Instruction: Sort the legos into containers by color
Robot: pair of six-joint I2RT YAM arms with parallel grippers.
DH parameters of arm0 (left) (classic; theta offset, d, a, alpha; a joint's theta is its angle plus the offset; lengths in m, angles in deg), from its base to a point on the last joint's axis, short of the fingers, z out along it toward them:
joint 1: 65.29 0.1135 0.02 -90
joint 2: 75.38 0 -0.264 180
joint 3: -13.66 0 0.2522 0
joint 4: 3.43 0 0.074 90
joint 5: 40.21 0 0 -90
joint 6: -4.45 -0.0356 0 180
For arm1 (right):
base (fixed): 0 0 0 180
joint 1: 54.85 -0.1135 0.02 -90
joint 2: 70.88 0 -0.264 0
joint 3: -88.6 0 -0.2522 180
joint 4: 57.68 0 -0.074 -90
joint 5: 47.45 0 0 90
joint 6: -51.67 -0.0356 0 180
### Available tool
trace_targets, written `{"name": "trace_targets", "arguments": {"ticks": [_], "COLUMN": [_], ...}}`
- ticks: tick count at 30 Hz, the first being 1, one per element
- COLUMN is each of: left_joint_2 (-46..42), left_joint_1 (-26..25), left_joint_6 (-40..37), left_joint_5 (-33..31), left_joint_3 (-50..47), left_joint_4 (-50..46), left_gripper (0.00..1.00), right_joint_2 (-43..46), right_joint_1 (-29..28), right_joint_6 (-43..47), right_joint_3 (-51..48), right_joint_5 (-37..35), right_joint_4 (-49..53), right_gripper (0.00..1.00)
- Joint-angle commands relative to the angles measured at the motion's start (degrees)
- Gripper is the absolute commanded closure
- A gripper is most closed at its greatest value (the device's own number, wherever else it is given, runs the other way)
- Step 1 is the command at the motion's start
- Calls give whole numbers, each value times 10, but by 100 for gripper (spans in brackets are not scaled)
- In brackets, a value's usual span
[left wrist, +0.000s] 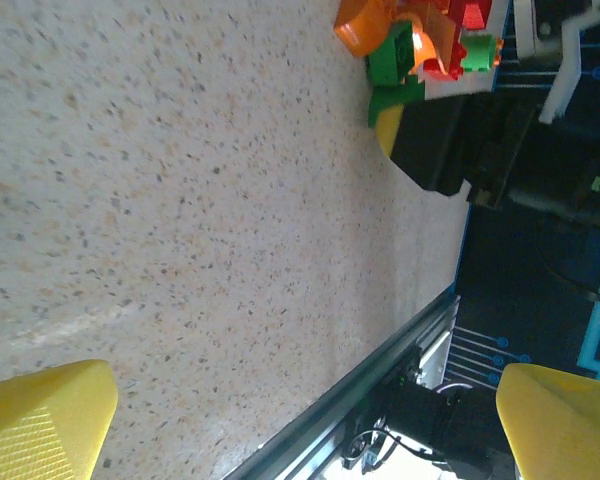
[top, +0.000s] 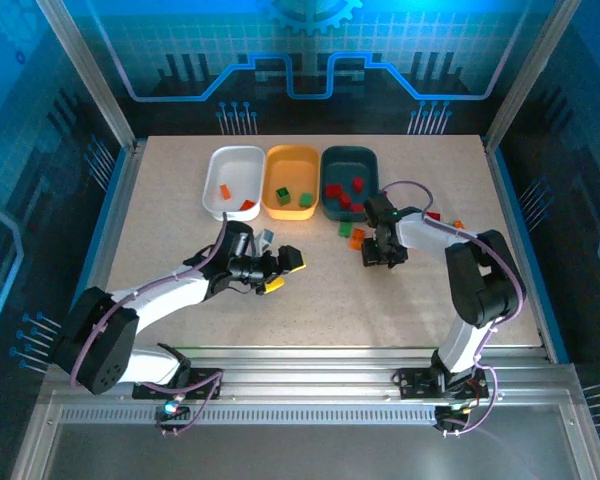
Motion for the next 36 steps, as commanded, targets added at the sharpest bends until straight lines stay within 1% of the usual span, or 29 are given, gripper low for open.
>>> {"name": "trace_targets", "arguments": {"ticks": [1, 6, 8, 11, 15, 18, 21, 23, 26, 29, 32, 36], "left_joint_2": [5, -12, -17, -16, -21, -37, -58, -71, -85, -104, -129, -152], "left_joint_1": [-5, -5, -5, -5, -4, 2, 31, 75, 160, 222, 241, 246], "left_joint_6": [6, -6, -6, -11, -28, -43, -50, -46, -9, 20, 17, 8], "left_joint_5": [8, 0, -5, -4, -8, -20, -29, -33, -11, 14, 12, 17], "left_joint_3": [3, 0, -4, 1, 18, 29, 28, 20, -8, -44, -64, -79], "left_joint_4": [26, 3, 3, -6, -33, -57, -79, -92, -89, -73, -91, -110], "left_gripper": [1, 1, 1, 1, 1, 1, 1, 1, 1, 1, 1, 1], "right_joint_2": [-26, -25, -18, 3, 45, 104, 159, 163, 126, 63, -7, -100], "right_joint_1": [-3, -3, -1, 0, -2, -17, -49, -78, -107, -120, -127, -127], "right_joint_6": [15, 25, 29, 31, 23, 9, -13, -30, -41, -44, -40, -36], "right_joint_3": [21, 22, 15, 1, -16, -22, -12, 16, 77, 157, 235, 337], "right_joint_5": [-6, -15, -6, 0, 0, -10, -1, -4, -8, -2, -2, 0], "right_joint_4": [-16, -19, -26, -30, -15, 15, 23, 16, 4, 0, -12, -8], "right_gripper": [49, 59, 62, 65, 69, 69, 69, 69, 69, 70, 70, 70]}}
